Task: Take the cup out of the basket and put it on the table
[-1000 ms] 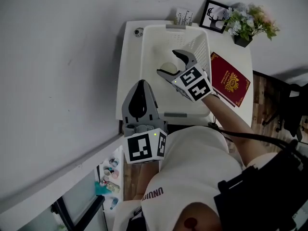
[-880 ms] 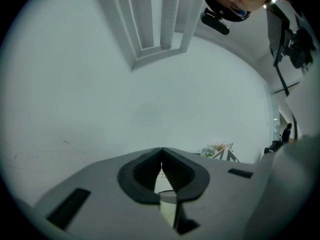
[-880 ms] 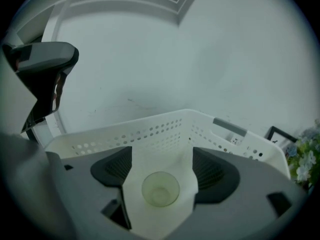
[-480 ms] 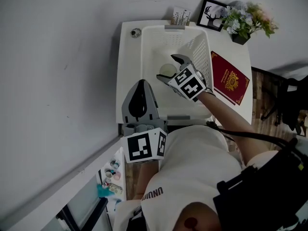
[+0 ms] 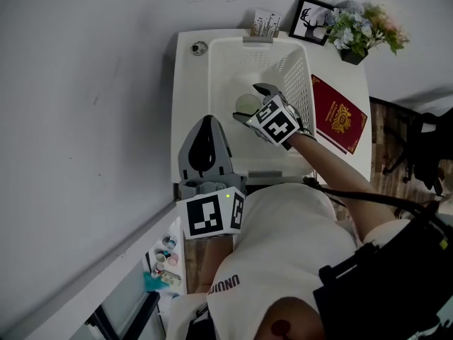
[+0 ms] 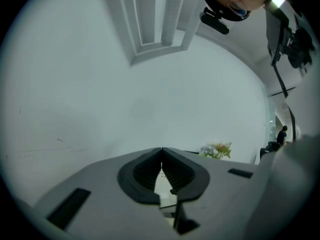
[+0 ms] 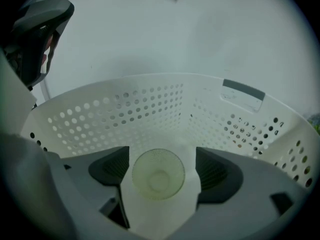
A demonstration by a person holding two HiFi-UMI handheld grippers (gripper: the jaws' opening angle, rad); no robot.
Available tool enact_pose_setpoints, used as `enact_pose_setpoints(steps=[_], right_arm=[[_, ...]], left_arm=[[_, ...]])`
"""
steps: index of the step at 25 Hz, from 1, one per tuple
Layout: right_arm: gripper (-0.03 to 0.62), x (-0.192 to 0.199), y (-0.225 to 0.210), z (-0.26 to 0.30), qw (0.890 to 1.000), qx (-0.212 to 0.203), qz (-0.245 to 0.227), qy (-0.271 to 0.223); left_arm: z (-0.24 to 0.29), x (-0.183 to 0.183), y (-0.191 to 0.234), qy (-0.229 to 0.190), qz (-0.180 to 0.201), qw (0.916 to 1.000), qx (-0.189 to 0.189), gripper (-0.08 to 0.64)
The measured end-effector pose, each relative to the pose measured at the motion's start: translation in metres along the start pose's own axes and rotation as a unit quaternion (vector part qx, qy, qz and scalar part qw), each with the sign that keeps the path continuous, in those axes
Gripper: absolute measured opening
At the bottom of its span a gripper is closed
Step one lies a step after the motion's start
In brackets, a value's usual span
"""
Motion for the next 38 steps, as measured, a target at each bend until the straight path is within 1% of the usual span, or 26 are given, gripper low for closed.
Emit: enact_pose_setpoints(steps=[6, 13, 17, 21, 29, 38], right_arm=[[0.416, 0.01, 0.001, 0.007, 1.0, -0.005, 0.006, 0.024], [0.414, 0.019, 0.002, 0.011, 0.999, -0.003, -0.012, 0.045], [0.414, 0.022, 0.003, 0.015, 0.998, -0.007, -0.002, 0.054], [0.414, 0.024, 0.007, 0.019, 0.998, -0.014, -0.009, 0.065], [0.413, 0.033, 0.007, 0.024, 0.997, -0.018, -0.004, 0.081], [0.41, 0.034, 0.005, 0.025, 0.996, -0.016, -0.003, 0.085]], left_arm=[[0.004, 0.0, 0.003, -0.004, -0.006, 1.0, 0.001, 0.015], [0.006, 0.001, 0.004, -0.006, -0.014, 0.9999, 0.001, 0.015], [0.007, 0.001, 0.005, -0.007, -0.017, 0.9998, 0.001, 0.015], [0.007, 0.001, 0.005, -0.007, -0.02, 0.9998, 0.002, 0.015], [0.008, 0.002, 0.007, -0.006, -0.022, 0.9997, 0.0, 0.015], [0.01, 0.001, 0.005, -0.006, -0.021, 0.9997, 0.006, 0.015]])
Point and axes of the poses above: the fingertips, and each gripper's own axes: z forward along the fingers, y to its left, x out of its underside, the point moved 1 cm from there along -z, backward along the fingers, and after that the axes turned 2 degrees about x, right-handed, at the moved point
